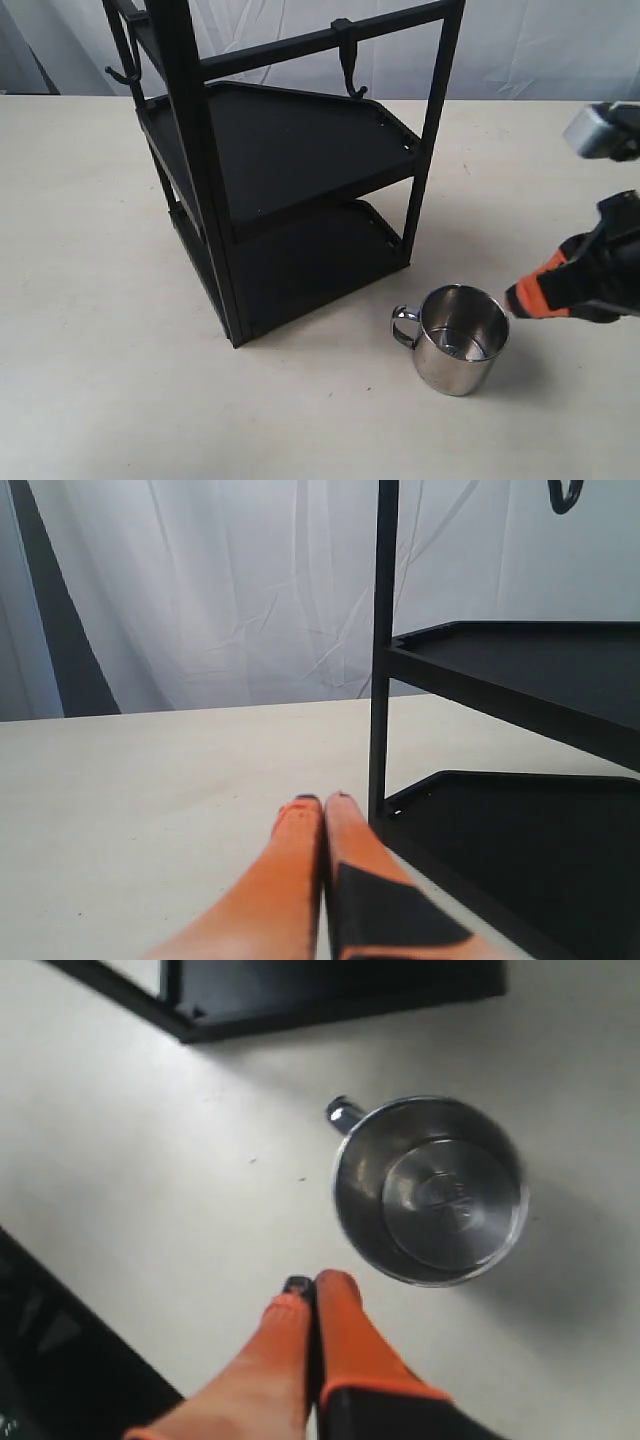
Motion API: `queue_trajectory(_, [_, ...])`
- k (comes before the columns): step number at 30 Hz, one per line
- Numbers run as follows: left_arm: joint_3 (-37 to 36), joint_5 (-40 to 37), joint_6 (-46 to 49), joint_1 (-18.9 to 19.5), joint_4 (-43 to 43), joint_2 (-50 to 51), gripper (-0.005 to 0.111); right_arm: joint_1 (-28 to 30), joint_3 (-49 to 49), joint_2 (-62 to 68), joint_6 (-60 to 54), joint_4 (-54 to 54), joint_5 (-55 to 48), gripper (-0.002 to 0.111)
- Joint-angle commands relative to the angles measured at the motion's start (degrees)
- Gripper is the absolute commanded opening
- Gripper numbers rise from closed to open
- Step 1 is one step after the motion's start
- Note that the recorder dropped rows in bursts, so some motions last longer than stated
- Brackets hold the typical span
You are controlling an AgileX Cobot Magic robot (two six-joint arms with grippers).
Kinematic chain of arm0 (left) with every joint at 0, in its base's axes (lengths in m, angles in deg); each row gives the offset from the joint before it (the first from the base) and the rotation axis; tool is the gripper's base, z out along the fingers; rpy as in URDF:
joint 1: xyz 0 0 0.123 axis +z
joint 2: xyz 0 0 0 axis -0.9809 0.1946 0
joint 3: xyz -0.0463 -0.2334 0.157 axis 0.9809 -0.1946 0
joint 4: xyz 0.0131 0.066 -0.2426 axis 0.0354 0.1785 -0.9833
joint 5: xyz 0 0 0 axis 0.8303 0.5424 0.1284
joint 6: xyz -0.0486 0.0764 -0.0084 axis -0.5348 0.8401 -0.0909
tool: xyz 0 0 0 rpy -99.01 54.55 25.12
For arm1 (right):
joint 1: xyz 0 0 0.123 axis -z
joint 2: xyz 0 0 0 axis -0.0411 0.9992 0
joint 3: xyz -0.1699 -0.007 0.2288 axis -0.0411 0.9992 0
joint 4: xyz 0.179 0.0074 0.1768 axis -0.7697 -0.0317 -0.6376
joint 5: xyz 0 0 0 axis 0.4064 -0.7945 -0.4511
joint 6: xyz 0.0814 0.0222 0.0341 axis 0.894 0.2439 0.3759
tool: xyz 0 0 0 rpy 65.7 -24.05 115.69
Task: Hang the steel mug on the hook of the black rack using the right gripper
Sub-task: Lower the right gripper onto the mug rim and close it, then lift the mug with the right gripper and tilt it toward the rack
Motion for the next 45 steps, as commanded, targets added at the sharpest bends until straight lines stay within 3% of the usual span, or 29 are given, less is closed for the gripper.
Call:
queue_trajectory(1, [-0.02,0.31,-0.14,-0.55,0.00,-0.27,0.002,-10.99,-0.43,1.38,2.44,10.22,5.42,0.000])
queue_trajectory(5, [-0.02,0.31,-0.14,-0.55,0.00,-0.27,0.002,-18.44,-0.43,2.36,12.29,22.99,10.53,0.013])
queue_trajectory(9, [-0.02,0.31,-0.14,-0.55,0.00,-0.27,0.002,-22.57,-0.43,4.76,13.57,24.65,12.83,0.047])
queue_trajectory(11, [-0.02,0.31,-0.14,-0.55,0.00,-0.27,0.002,-23.41,-0.43,6.66,13.57,24.75,13.40,0.052])
queue_trajectory(25, [-0.02,0.31,-0.14,-0.55,0.00,-0.27,0.002,-23.50,-0.43,22.36,13.71,23.25,20.22,0.046])
queue_trajectory(29, [-0.02,0.31,-0.14,-0.55,0.00,-0.27,0.002,-23.50,-0.43,25.06,13.71,23.09,22.55,0.023])
queue_trajectory(31, [-0.02,0.31,-0.14,-0.55,0.00,-0.27,0.002,-23.50,-0.43,26.35,13.89,23.00,22.55,-0.001])
queue_trajectory(36, [-0.02,0.31,-0.14,-0.55,0.00,-0.27,0.002,-23.50,-0.43,23.85,12.58,14.89,22.55,-0.001])
queue_trajectory(41, [-0.02,0.31,-0.14,-0.55,0.00,-0.27,0.002,-23.09,-0.55,9.23,5.15,4.16,21.79,-0.001])
queue_trajectory(43, [-0.02,0.31,-0.14,-0.55,0.00,-0.27,0.002,-20.71,-0.55,6.46,3.11,0.81,20.49,-0.001])
queue_trajectory(45, [-0.02,0.31,-0.14,-0.55,0.00,-0.27,0.002,-16.29,-0.55,5.38,-7.24,-8.97,14.35,-0.001])
